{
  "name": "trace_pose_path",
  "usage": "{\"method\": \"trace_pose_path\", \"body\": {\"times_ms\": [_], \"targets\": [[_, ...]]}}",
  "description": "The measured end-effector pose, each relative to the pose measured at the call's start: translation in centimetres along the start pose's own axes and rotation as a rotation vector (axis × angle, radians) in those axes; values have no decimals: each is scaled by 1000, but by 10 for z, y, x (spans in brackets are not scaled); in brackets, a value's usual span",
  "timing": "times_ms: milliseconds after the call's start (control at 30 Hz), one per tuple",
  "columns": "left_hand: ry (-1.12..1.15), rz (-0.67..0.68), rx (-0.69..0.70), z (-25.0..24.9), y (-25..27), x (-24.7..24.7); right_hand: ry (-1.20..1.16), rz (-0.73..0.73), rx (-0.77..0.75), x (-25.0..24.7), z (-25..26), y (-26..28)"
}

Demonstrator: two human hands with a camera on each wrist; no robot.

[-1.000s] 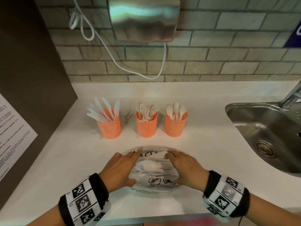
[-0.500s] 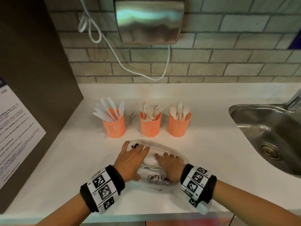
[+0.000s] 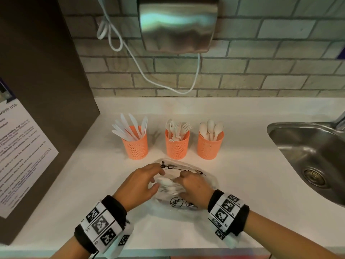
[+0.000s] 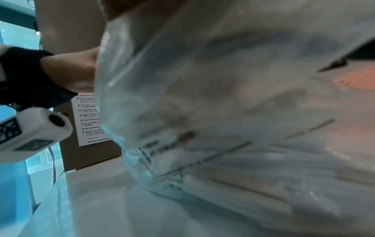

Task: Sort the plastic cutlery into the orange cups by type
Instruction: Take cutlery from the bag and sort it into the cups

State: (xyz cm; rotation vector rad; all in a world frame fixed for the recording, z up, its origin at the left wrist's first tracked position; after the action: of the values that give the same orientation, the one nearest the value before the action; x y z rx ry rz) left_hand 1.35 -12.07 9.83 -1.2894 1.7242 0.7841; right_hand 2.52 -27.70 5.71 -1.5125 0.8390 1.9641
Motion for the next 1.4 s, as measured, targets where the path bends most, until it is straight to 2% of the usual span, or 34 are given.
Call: {"method": "trace_pose_path", "body": {"times_ms": [100,167,233,300,433,533,700,867,967,1033,1233,1400], "targets": [[11,-72,25,6,0,-1,83,102,-18,15,5,-2],[-60,-91,88,7,6,3,152,162,23,23,3,-2],[-218,-46,167,7,16,17,153,175,88,21,-4,-6],[-419,3,180,8,22,36,161,173,123,18,-11,-10],[-644,22,181,10,18,55,130,237,130,29,-13,-16],[-676,-24,215,3,19,39,109,297,137,25,-21,-20],[-683,-96,240,7,28,30,-90,399,135,15,-33,-18],[-680,-134,227,13,33,45,0,242,129,33,-17,-21],[-646,-190,233,9,33,43,-132,159,115,31,-20,-23],[-613,-214,222,11,33,41,-167,141,99,26,-21,-26],[-502,-273,204,10,32,40,27,118,78,34,-10,-26],[-442,-341,191,11,40,40,-178,-24,27,15,-17,-21]]}}
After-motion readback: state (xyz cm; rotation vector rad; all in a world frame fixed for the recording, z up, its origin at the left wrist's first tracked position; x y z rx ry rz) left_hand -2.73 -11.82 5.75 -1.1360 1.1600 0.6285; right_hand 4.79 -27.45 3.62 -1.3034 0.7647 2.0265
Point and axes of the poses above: each hand's wrist, its own y-axis away from the middle knuckle, its own x-axis out of the palm, z = x × y, the point moved 4 cm from there along -y, towards the middle knuckle, and after that the axes turned 13 degrees about -x, right-handed, at the moved point
